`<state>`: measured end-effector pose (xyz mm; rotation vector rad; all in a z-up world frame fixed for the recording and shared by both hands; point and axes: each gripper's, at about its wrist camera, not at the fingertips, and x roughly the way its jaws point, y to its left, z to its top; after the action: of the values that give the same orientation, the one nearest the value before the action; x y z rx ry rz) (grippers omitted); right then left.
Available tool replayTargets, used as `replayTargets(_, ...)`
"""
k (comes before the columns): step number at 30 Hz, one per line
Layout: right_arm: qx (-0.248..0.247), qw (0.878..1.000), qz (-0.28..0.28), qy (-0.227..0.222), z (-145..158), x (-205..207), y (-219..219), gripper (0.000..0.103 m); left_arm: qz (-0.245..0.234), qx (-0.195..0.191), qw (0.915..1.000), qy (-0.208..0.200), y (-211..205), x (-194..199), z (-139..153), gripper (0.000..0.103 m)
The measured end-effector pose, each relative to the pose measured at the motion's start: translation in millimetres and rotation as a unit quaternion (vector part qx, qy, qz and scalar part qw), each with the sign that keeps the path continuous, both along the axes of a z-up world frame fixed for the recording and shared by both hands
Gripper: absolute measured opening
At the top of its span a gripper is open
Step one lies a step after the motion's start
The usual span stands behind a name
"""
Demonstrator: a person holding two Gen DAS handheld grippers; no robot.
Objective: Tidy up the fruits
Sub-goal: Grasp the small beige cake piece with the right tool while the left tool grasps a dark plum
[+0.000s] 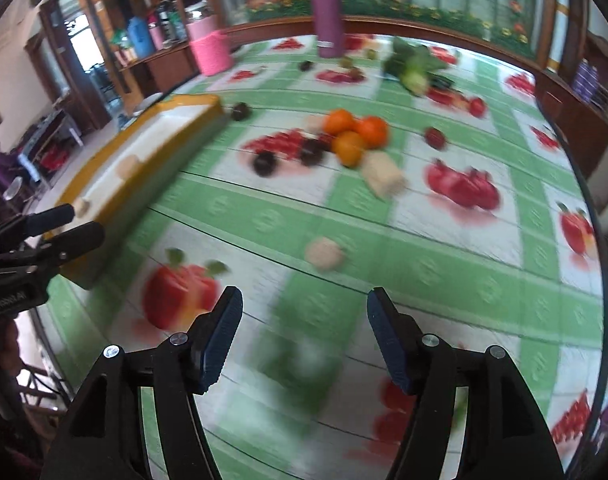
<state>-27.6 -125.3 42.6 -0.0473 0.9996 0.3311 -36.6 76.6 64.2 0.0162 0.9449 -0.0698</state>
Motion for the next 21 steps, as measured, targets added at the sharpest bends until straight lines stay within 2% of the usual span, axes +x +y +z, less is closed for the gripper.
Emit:
replayTargets(6,0.040,0.999,-0.025,0.021,-12.7,11.4,-30.7,0.065,-0.039,0.015,0.9988,0.028,-33.9,-3.3,-11.6,0.080)
replayTargets(9,0.052,0.998,-0.010,0.023,-15.7,22.2,-22.3,0.065,-0.039,0.022,0.9985,0.033,-36.8,-4.1,-12.6,0.080)
replayTargets(13,0.037,0.999,0.027,0.030,-27.4,40.6,0.6,0.064,-0.028,0.027,0.9985,0.039,-31.6,-3.2,-12.5,0.080)
replayTargets(16,0.030,0.998,0.050,0.021,-30.5,47.2,11.6,0.050,-0.019,0.031,0.9985,0.041,-27.3,-0.8,-13.4,0.080)
replayTargets(18,0.021,0.997,0.066,0.017,-31.3,50.7,17.5,0.035,-0.016,0.033,0.9984,0.042,-26.3,3.1,-13.8,0.080)
replayTargets(20,0.010,0.997,0.079,0.011,-31.5,51.6,21.3,0.027,-0.016,0.034,0.9984,0.042,-27.7,8.8,-14.2,0.080)
replayTargets(21,0.006,0.996,0.084,0.009,-31.1,51.0,21.3,0.027,-0.017,0.033,0.9984,0.042,-29.4,12.5,-14.2,0.080)
